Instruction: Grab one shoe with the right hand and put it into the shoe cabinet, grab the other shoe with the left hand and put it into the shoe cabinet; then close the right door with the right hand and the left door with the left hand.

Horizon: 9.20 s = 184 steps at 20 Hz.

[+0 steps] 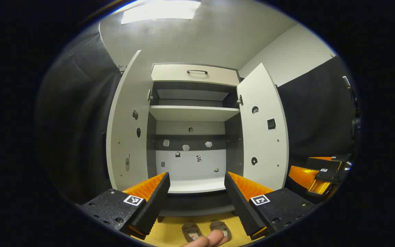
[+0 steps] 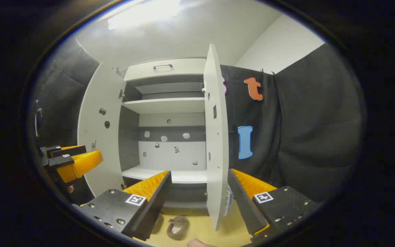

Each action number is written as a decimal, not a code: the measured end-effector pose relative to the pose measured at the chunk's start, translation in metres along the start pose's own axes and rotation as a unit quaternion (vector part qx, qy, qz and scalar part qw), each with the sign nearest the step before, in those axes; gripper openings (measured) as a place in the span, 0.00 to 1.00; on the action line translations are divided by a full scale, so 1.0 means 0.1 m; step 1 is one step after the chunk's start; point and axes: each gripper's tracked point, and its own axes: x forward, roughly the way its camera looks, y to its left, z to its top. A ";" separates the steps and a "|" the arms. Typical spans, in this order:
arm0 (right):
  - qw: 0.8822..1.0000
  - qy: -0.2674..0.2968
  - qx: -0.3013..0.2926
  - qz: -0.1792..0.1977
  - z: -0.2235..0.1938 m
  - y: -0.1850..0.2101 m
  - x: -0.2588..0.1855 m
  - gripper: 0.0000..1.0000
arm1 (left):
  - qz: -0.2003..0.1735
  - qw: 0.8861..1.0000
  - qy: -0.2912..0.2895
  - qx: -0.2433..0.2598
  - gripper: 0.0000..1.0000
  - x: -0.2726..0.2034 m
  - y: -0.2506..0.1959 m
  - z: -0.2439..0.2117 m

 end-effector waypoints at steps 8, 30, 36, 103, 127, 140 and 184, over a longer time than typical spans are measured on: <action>1.000 0.005 0.002 0.000 -0.08 0.01 0.06 0.98 | 0.010 1.000 -0.012 -0.004 0.98 0.09 0.06 0.00; 0.989 0.135 -0.044 0.032 -2.31 0.55 0.73 0.99 | 0.018 1.000 -0.016 -0.009 0.98 0.59 0.13 -0.66; 0.964 0.256 -0.038 0.063 -3.60 0.98 0.80 0.94 | 0.016 1.000 -0.005 -0.003 0.98 0.89 0.30 -0.94; 0.955 0.214 -0.200 0.050 -1.55 1.37 4.09 0.01 | -0.015 0.998 0.047 -0.049 0.97 1.48 0.96 -1.50; 0.996 0.034 -0.062 0.060 -0.50 1.25 2.37 0.98 | 0.038 0.995 0.096 -0.019 0.98 1.54 0.92 -1.85; 0.997 0.003 0.000 0.071 -1.11 0.86 1.18 0.98 | 0.046 0.991 0.124 -0.010 0.98 1.06 0.90 -2.47; 0.999 0.015 -0.011 0.039 -1.72 0.39 0.96 0.98 | -0.006 0.969 0.245 -0.015 0.01 0.92 0.55 -3.20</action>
